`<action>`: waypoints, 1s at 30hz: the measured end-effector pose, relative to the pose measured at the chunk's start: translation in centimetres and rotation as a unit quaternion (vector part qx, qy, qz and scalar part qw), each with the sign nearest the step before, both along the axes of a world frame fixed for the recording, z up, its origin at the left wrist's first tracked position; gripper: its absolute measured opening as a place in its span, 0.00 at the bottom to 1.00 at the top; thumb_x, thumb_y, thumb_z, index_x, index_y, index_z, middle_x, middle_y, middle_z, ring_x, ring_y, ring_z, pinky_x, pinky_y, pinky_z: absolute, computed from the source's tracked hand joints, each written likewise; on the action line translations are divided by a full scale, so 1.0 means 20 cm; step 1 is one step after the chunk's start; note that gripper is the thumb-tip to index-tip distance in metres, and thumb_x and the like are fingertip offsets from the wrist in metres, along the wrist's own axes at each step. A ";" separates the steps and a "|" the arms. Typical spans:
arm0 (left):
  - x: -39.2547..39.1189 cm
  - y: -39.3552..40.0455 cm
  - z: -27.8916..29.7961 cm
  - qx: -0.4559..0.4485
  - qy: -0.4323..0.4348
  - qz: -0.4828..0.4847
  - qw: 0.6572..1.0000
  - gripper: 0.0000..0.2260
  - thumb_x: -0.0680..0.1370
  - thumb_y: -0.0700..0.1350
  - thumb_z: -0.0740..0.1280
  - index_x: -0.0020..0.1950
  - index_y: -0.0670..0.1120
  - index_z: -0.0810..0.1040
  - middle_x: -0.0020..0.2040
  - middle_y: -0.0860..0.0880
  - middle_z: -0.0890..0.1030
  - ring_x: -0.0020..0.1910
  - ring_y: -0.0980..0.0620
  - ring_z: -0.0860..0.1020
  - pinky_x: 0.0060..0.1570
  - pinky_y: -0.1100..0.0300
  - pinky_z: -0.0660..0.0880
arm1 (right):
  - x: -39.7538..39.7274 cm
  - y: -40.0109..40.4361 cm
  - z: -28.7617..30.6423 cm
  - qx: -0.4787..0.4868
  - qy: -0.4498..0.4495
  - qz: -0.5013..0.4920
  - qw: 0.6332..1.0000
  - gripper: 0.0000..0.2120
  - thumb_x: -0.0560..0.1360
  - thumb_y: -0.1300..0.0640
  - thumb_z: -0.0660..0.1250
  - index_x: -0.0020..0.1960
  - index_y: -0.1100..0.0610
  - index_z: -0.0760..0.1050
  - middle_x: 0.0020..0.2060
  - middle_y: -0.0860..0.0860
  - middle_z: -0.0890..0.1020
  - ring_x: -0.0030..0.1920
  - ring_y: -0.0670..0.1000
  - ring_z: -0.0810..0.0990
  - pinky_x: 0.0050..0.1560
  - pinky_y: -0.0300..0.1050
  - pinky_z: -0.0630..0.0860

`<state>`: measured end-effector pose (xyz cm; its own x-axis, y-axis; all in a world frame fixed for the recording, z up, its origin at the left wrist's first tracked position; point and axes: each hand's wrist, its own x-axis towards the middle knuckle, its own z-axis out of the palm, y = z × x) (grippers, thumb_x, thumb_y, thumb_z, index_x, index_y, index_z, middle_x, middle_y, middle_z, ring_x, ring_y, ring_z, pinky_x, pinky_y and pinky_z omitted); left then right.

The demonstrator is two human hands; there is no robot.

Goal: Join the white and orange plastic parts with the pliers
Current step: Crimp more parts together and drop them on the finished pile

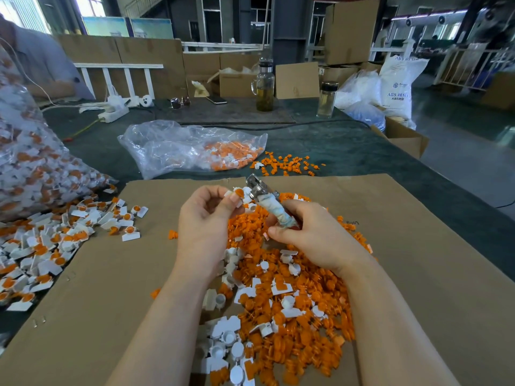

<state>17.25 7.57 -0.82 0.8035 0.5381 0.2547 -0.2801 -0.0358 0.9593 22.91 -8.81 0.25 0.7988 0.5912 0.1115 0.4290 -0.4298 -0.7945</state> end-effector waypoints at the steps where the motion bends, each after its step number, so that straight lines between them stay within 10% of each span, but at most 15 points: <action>1: 0.00 0.00 0.00 0.003 -0.003 -0.003 1.000 0.03 0.78 0.38 0.69 0.45 0.44 0.79 0.37 0.52 0.82 0.39 0.55 0.82 0.41 0.67 0.77 | 0.00 0.00 0.00 -0.018 -0.009 0.001 1.000 0.08 0.76 0.54 0.70 0.54 0.53 0.77 0.48 0.49 0.82 0.48 0.49 0.82 0.54 0.55 0.78; 30: 0.00 0.00 0.00 -0.032 0.022 -0.013 0.999 0.04 0.79 0.38 0.67 0.45 0.42 0.79 0.33 0.54 0.82 0.34 0.60 0.81 0.38 0.67 0.78 | 0.00 0.05 -0.03 -0.081 -0.069 0.016 0.994 0.04 0.76 0.58 0.66 0.47 0.49 0.76 0.36 0.45 0.78 0.33 0.43 0.75 0.32 0.38 0.69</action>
